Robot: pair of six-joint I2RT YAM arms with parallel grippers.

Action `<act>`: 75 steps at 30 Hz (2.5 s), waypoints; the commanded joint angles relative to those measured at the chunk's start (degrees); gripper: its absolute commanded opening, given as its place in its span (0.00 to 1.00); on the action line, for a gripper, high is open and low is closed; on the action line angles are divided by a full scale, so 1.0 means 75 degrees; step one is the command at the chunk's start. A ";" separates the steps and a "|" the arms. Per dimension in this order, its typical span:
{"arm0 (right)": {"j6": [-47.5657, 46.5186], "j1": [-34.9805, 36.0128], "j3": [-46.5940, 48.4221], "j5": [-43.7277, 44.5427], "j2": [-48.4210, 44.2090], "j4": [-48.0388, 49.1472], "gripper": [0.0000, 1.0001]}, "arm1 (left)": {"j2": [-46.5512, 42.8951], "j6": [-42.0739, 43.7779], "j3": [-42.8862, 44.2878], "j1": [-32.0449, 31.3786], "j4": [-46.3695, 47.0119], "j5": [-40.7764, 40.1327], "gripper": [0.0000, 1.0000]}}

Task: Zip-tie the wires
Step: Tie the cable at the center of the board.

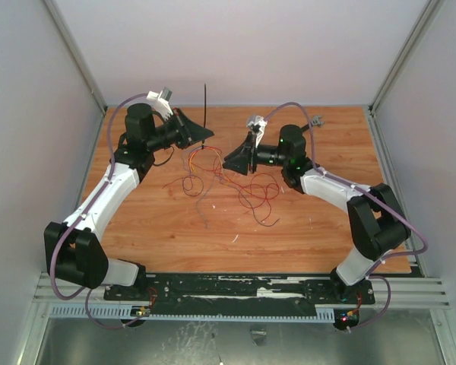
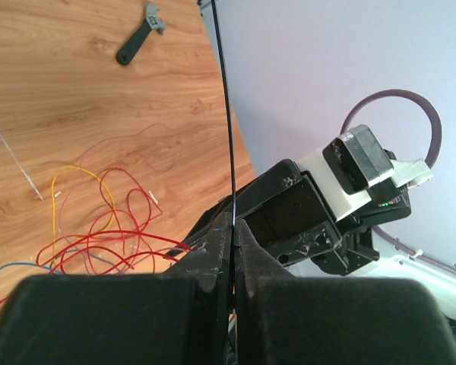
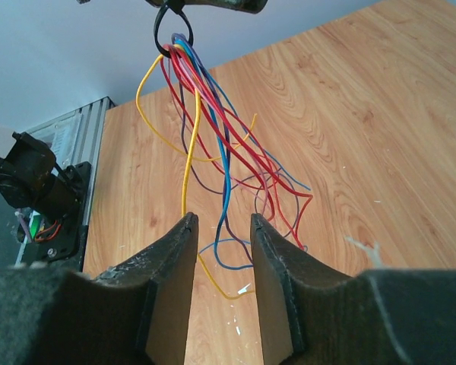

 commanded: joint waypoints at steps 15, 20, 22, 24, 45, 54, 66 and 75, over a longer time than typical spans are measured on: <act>-0.0031 0.0190 0.0361 -0.0114 0.0094 -0.0025 0.00 | -0.0231 0.0091 0.0101 0.0118 0.0146 0.0050 0.00; -0.0425 0.0047 0.0195 0.0033 -0.0241 -0.0656 0.00 | -0.0288 0.0118 0.0101 0.0388 0.0134 0.0066 0.00; -0.0516 -0.0089 0.0125 0.0082 -0.0346 -0.0892 0.00 | -0.0309 0.0150 0.0101 0.0458 0.0102 0.0080 0.00; -0.0580 -0.0184 0.0064 0.0130 -0.0439 -0.1047 0.00 | -0.0330 0.0189 0.0095 0.0499 0.0060 0.0101 0.00; -0.0881 -0.0655 0.0075 0.0663 -0.0739 -0.1820 0.00 | -0.0368 0.0085 -0.0017 0.0771 0.0178 0.0244 0.00; -0.0871 -0.0706 0.0042 0.0005 -0.0843 -0.1682 0.20 | -0.0404 0.0085 0.0053 0.0797 0.0193 0.0290 0.00; -0.0945 -0.0604 0.0786 0.0081 -0.0566 -0.1681 0.16 | -0.0494 0.0076 0.0066 0.0797 0.0155 0.0367 0.00; -0.0631 -0.0456 0.0848 0.0293 0.0127 -0.0783 0.13 | -0.0523 -0.0009 0.0077 0.0797 0.0158 0.0513 0.00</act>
